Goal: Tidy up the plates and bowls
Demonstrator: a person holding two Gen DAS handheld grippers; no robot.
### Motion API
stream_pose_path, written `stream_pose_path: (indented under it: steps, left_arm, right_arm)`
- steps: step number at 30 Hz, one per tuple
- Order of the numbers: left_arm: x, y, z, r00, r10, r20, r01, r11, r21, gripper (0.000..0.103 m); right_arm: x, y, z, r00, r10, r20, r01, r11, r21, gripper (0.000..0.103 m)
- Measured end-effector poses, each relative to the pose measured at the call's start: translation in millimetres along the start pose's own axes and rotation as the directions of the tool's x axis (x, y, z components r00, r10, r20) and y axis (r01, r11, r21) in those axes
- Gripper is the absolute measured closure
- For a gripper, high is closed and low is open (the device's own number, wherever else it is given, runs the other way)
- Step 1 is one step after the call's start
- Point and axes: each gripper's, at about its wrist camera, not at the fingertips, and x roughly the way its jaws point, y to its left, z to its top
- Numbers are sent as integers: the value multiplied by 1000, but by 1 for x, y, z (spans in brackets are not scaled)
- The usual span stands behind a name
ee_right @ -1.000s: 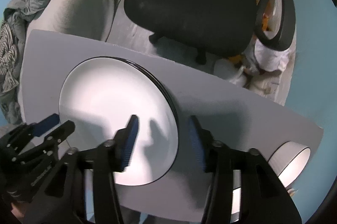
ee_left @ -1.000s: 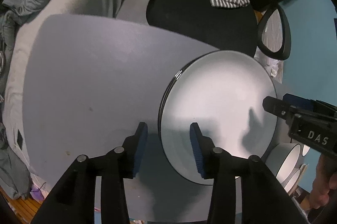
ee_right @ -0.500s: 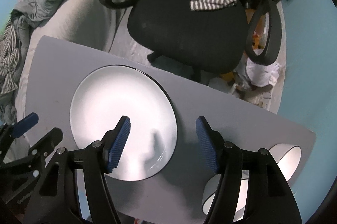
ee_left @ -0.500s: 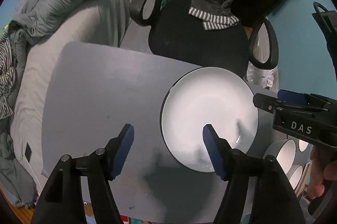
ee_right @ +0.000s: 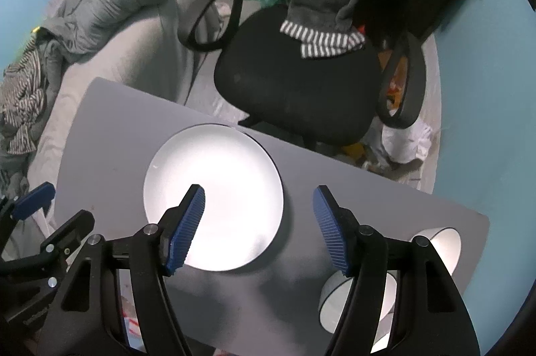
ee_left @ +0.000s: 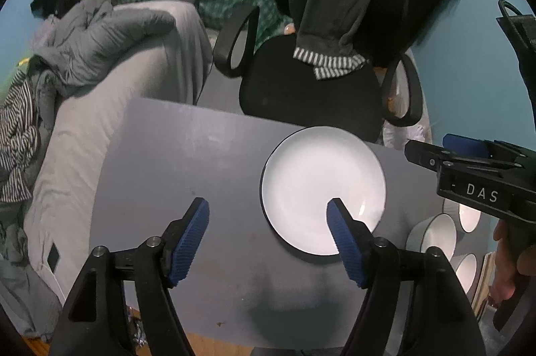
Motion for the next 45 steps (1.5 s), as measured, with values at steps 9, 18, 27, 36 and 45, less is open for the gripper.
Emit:
stream_pose_path:
  steps: [9,18,27,36,45]
  left_arm:
    - [-34,-3,-7,997,-43,56,42,999,16,26]
    - [-74,-17,-15,989,-78,129,71,996,55,25]
    - [-99,-34,-20,979,-126,158,108,987,122,26]
    - [-117,-50,-23,970,-191,153,166,972,165,25]
    - [-128,-78,-26,957,-246,152,206,950,236,25]
  right_arm:
    - [-50,2,-16,993,7,115,-6,1000,-3,37]
    - [-95,0,-37,977,11,214,-21,999,46,36]
    - [-140,-12,-59,953,-15,301,-25,992,126,36]
    - [-175,-28,-84,933,-79,351,3,977,213,36]
    - [-191,-50,-114,924,-144,354,36,955,295,36]
